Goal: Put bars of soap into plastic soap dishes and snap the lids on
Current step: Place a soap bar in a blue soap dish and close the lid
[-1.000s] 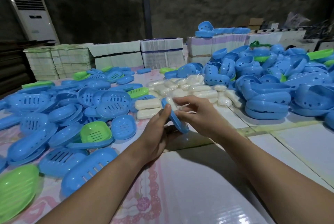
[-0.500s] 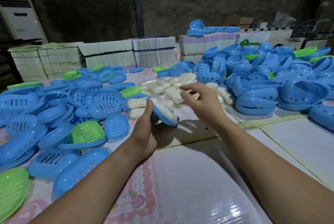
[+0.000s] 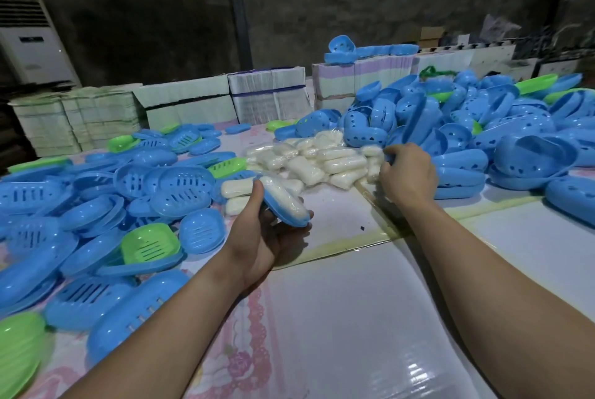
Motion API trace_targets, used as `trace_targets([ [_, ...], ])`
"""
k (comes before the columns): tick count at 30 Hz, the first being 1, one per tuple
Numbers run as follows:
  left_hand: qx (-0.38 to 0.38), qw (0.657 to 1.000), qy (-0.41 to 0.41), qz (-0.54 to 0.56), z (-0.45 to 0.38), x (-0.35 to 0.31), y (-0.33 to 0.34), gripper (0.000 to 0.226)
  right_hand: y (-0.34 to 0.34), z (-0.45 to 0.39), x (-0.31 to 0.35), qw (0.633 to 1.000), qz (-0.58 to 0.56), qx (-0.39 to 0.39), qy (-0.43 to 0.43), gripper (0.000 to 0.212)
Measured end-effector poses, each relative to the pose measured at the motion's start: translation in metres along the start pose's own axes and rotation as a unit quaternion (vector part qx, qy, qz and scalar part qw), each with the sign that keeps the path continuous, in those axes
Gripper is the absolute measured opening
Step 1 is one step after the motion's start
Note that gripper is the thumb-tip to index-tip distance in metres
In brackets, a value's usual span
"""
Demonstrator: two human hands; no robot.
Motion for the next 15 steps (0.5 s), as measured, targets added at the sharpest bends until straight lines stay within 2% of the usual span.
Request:
trace_targets([
  [4, 0.014, 1.0, 0.003, 0.007, -0.003, 0.001, -0.001, 0.068, 0.002, 0.007, 0.021, 0.991, -0.103, 0.0, -0.088, 0.032],
  [8, 0.016, 1.0, 0.013, 0.004, -0.003, 0.0, 0.001, 0.065, 0.009, 0.017, 0.041, 0.961, -0.224, 0.044, -0.153, 0.026],
  [11, 0.01, 0.999, 0.025, 0.016, -0.003, -0.002, 0.0, 0.057, 0.014, 0.019, 0.046, 0.907, -0.4, 0.107, -0.082, 0.032],
  [13, 0.01, 0.999, 0.028, 0.018, -0.002, -0.003, 0.001, 0.056, 0.017, 0.019, 0.044, 0.867, -0.479, 0.138, -0.021, 0.037],
  [15, 0.014, 0.999, 0.026, 0.012, -0.002, -0.003, 0.001, 0.056, 0.026, 0.02, 0.042, 0.809, -0.555, 0.187, 0.036, 0.036],
])
Point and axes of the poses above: each hand's wrist, its own z-axis away from the middle knuckle, its own y-axis out of the palm, x = y × z, the point moved 8 cm from there along -z, towards the middle knuckle, and after that the axes turned 2 degrees about -x, right-handed, at the moved point
